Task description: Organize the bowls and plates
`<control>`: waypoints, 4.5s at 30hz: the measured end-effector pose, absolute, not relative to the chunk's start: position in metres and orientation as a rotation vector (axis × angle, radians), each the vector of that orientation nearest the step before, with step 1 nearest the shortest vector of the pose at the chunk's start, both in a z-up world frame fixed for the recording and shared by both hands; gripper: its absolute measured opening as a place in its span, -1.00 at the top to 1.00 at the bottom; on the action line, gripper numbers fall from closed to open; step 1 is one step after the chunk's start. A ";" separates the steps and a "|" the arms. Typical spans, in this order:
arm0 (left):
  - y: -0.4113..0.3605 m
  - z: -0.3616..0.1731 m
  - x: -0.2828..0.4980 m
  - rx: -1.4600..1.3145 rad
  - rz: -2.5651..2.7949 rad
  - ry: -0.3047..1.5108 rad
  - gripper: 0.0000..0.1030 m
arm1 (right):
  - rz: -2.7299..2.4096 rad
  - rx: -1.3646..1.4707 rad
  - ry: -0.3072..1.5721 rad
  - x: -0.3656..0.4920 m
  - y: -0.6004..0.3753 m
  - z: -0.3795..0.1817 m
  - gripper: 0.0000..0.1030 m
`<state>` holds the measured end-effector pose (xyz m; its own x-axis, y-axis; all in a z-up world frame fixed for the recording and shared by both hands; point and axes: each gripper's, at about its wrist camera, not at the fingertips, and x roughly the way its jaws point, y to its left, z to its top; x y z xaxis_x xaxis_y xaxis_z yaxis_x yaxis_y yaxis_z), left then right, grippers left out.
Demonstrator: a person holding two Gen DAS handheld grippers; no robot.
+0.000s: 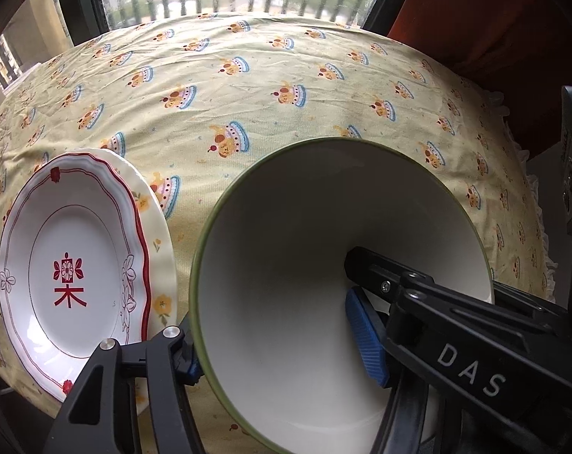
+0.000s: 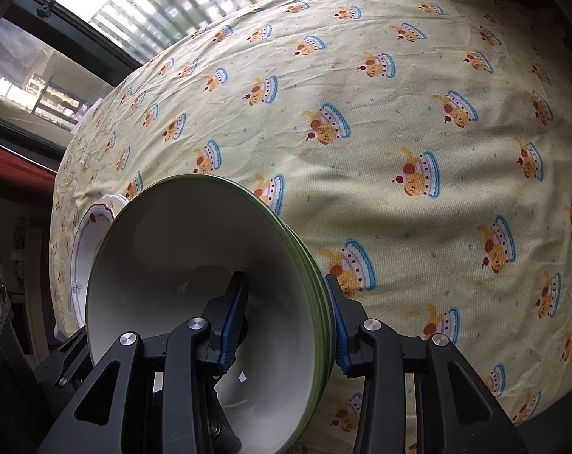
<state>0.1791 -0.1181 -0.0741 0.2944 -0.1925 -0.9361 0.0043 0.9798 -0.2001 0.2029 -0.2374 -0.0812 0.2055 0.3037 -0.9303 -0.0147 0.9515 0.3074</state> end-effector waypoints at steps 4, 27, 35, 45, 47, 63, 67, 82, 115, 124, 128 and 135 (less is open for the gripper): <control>-0.130 -0.062 0.176 -0.150 -0.147 1.232 -0.22 | 0.208 0.271 1.339 0.200 -0.251 -0.074 0.16; -0.060 -0.006 0.149 -0.161 -0.193 1.126 -0.13 | 0.172 0.316 1.194 0.170 -0.194 -0.007 0.16; -0.009 -0.005 0.141 -0.180 -0.210 1.121 -0.13 | 0.153 0.309 1.170 0.163 -0.142 -0.003 0.16; 0.053 -0.009 0.138 -0.185 -0.198 1.120 -0.13 | 0.161 0.317 1.156 0.164 -0.080 -0.008 0.16; 0.063 -0.012 0.138 -0.185 -0.195 1.128 -0.12 | 0.163 0.315 1.160 0.165 -0.068 -0.011 0.16; 0.105 -0.041 0.151 -0.222 -0.224 1.230 -0.12 | 0.127 0.293 1.239 0.178 -0.016 -0.041 0.16; 0.106 -0.047 0.156 -0.250 -0.243 1.251 -0.13 | 0.108 0.264 1.259 0.183 -0.014 -0.045 0.16; 0.087 -0.053 0.167 -0.162 -0.265 1.222 -0.08 | 0.061 0.231 1.276 0.192 -0.025 -0.056 0.14; 0.080 0.005 0.075 -0.182 0.085 0.781 -0.76 | 0.186 0.083 0.881 0.107 -0.064 0.028 -0.52; 0.034 -0.014 0.024 -0.121 0.114 0.681 -0.88 | 0.129 0.022 0.723 0.053 -0.116 0.014 -0.62; 0.017 -0.027 0.003 -0.083 0.118 0.648 -0.89 | 0.086 -0.005 0.658 0.026 -0.138 -0.001 -0.71; 0.007 -0.036 -0.021 -0.120 0.115 0.622 -0.93 | 0.053 -0.030 0.634 -0.007 -0.158 -0.026 -0.76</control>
